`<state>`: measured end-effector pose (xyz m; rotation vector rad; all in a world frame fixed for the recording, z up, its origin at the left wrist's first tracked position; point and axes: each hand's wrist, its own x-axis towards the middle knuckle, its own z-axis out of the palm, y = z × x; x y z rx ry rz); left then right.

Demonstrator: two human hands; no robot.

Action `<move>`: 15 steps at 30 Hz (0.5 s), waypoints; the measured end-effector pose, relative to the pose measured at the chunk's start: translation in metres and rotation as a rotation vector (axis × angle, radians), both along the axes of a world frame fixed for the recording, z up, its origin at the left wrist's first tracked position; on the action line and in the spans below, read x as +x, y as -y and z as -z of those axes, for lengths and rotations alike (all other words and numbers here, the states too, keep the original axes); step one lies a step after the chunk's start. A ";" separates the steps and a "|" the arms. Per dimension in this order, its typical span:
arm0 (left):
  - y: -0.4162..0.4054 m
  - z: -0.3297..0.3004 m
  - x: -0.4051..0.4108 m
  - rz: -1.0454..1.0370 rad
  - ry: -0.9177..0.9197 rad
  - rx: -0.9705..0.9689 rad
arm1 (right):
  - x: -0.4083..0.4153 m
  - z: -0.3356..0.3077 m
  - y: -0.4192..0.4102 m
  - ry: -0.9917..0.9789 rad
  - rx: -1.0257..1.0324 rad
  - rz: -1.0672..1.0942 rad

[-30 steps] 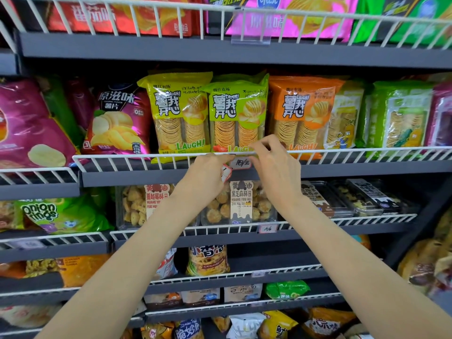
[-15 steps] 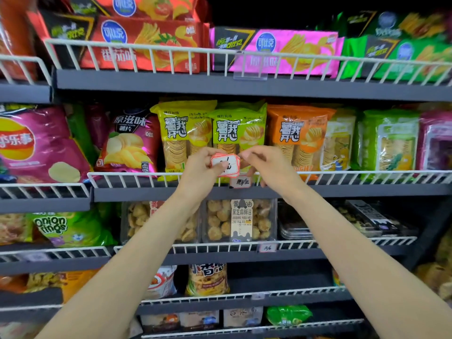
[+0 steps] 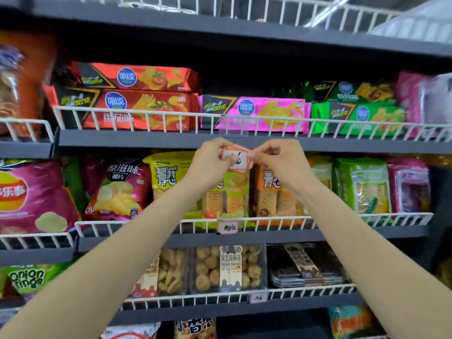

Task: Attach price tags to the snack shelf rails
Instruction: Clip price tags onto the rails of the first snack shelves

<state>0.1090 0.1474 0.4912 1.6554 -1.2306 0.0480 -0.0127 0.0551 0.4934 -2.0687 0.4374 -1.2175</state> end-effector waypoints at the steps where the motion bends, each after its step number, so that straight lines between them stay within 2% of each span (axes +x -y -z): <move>1: -0.002 -0.004 0.001 -0.012 -0.009 -0.034 | -0.001 -0.007 -0.001 0.000 0.006 -0.024; 4: -0.006 -0.014 0.011 -0.090 -0.024 -0.137 | -0.004 -0.027 -0.001 0.051 0.017 -0.041; 7: -0.009 -0.021 0.016 -0.110 -0.059 -0.193 | 0.000 -0.041 0.003 0.132 -0.057 -0.002; 15: -0.014 -0.028 -0.005 -0.097 0.044 -0.080 | 0.017 -0.053 0.012 0.091 -0.390 0.258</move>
